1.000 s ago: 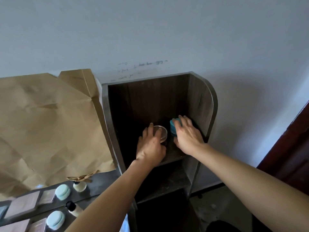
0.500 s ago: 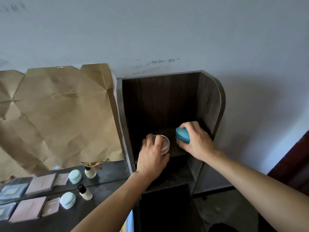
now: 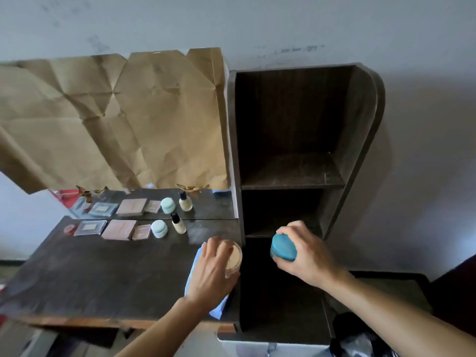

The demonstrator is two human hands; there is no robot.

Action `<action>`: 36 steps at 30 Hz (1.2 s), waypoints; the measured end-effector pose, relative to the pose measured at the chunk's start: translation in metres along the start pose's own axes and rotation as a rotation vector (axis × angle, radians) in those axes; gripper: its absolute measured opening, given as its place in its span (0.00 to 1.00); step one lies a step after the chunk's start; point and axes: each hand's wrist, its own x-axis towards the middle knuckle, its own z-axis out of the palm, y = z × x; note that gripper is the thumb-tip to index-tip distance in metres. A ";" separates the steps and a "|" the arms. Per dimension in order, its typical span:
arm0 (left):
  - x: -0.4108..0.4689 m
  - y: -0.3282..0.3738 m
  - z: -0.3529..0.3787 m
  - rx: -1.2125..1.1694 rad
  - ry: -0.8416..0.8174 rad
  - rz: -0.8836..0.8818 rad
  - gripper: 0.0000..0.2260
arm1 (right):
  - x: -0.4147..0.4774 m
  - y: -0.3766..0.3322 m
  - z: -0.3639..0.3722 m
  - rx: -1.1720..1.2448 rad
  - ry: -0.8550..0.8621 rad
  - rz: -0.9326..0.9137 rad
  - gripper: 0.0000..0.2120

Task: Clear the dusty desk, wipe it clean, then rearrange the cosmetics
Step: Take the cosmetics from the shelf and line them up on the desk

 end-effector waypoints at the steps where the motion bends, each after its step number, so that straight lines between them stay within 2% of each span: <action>1: -0.009 -0.009 -0.001 0.014 -0.016 -0.035 0.28 | -0.004 -0.005 0.010 0.012 -0.034 -0.001 0.26; 7: -0.030 -0.069 -0.008 0.044 -0.095 -0.239 0.29 | 0.005 -0.031 0.060 0.019 -0.197 -0.029 0.27; 11: -0.014 -0.110 -0.008 0.059 -0.124 -0.281 0.29 | 0.042 -0.047 0.097 0.036 -0.256 -0.032 0.26; 14: 0.012 -0.148 -0.003 0.104 -0.154 -0.274 0.28 | 0.078 -0.054 0.129 0.021 -0.289 -0.011 0.27; 17: 0.045 -0.183 0.004 0.102 -0.190 -0.261 0.24 | 0.117 -0.056 0.158 -0.012 -0.321 0.065 0.29; 21: 0.087 -0.216 0.024 0.079 -0.280 -0.226 0.24 | 0.161 -0.051 0.195 -0.062 -0.327 0.201 0.30; 26: 0.118 -0.238 0.057 0.033 -0.373 -0.163 0.25 | 0.183 -0.042 0.233 -0.106 -0.337 0.335 0.29; 31: 0.136 -0.252 0.080 0.053 -0.426 -0.160 0.22 | 0.197 -0.030 0.254 -0.141 -0.352 0.383 0.27; 36: 0.141 -0.261 0.095 0.112 -0.494 -0.099 0.24 | 0.207 -0.022 0.270 -0.155 -0.336 0.401 0.27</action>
